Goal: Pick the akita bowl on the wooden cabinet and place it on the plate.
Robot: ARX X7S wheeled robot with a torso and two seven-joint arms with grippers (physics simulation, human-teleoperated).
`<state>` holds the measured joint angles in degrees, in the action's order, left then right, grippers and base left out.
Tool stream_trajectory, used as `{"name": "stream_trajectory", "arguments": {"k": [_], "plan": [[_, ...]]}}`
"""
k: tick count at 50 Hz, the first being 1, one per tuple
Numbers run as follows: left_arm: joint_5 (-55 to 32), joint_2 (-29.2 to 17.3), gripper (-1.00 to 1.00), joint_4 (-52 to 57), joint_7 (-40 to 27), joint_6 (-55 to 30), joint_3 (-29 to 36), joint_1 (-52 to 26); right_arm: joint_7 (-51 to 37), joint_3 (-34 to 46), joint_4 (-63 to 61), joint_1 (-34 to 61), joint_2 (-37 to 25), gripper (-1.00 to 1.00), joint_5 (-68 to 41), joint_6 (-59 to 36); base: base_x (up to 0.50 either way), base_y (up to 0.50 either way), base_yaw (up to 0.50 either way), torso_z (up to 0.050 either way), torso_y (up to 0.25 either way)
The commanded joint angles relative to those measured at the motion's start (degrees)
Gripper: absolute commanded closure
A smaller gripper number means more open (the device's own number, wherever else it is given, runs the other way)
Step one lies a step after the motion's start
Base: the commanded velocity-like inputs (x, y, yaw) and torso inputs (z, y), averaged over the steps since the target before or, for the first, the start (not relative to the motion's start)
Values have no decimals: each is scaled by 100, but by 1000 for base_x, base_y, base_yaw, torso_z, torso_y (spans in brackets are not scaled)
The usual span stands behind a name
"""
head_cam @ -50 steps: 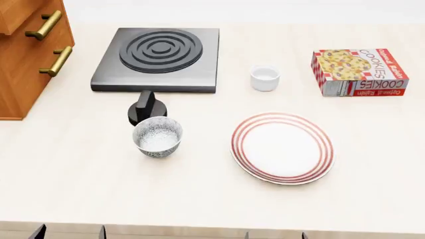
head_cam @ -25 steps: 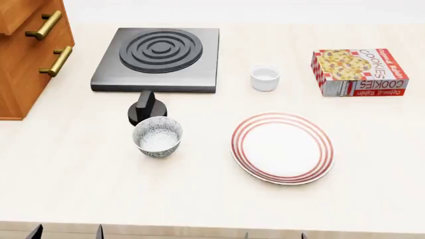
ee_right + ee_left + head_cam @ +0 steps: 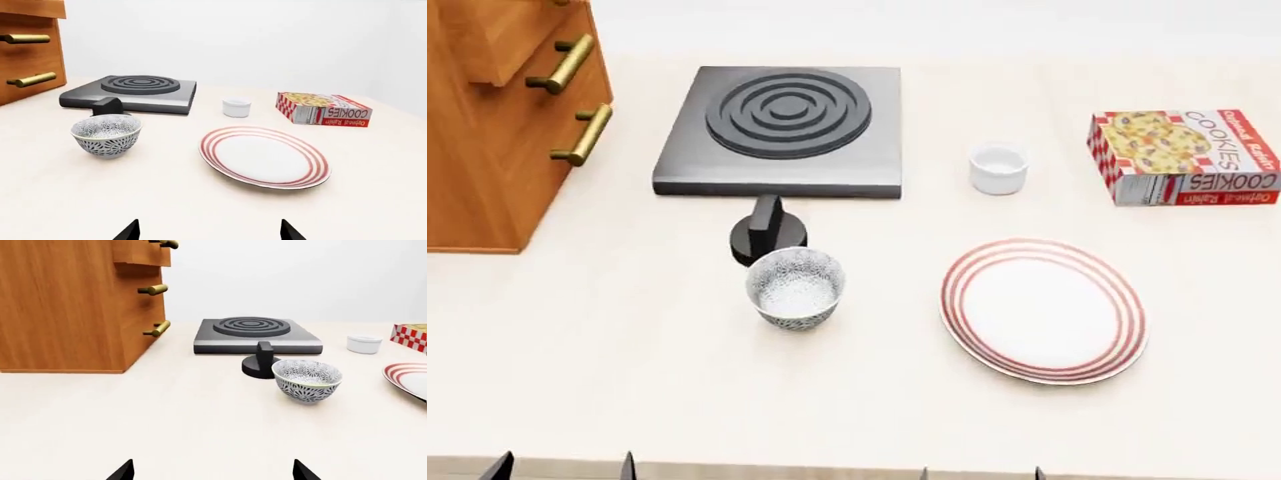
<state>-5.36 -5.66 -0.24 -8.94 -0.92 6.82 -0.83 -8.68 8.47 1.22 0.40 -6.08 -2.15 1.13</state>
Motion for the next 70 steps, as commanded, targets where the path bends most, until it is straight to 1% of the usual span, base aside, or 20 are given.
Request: {"name": "stream_trajectory", "arguments": {"k": [1,5,11,36,41,70], "plan": [[-30,-76,-100,-51,-89,15,85,-36,-90,92,9,15,-57,-100,-23,-10,0,500,0,0,0],[-65,-92,-100,-80,-100,34,104,-48,-104,72,-14,3,-61,-100,-116,36,0,428,0,0,0],[-143,-139,-100,-31,-38,203,152,20,-119,89,-11,6,-81,-100,-192,31,0,19,0,5,0],[-145,-221,-100,-96,-227,114,294,-61,-269,242,-7,31,-195,-100,-208,8,0,0,0,49,13],[-179,-236,-100,-66,-255,120,303,-41,-282,284,13,55,-218,-100,-200,-28,0,102,0,11,0],[-194,-332,-100,-76,-395,141,453,-45,-373,406,59,76,-298,-100,-301,24,27,495,0,0,0]]}}
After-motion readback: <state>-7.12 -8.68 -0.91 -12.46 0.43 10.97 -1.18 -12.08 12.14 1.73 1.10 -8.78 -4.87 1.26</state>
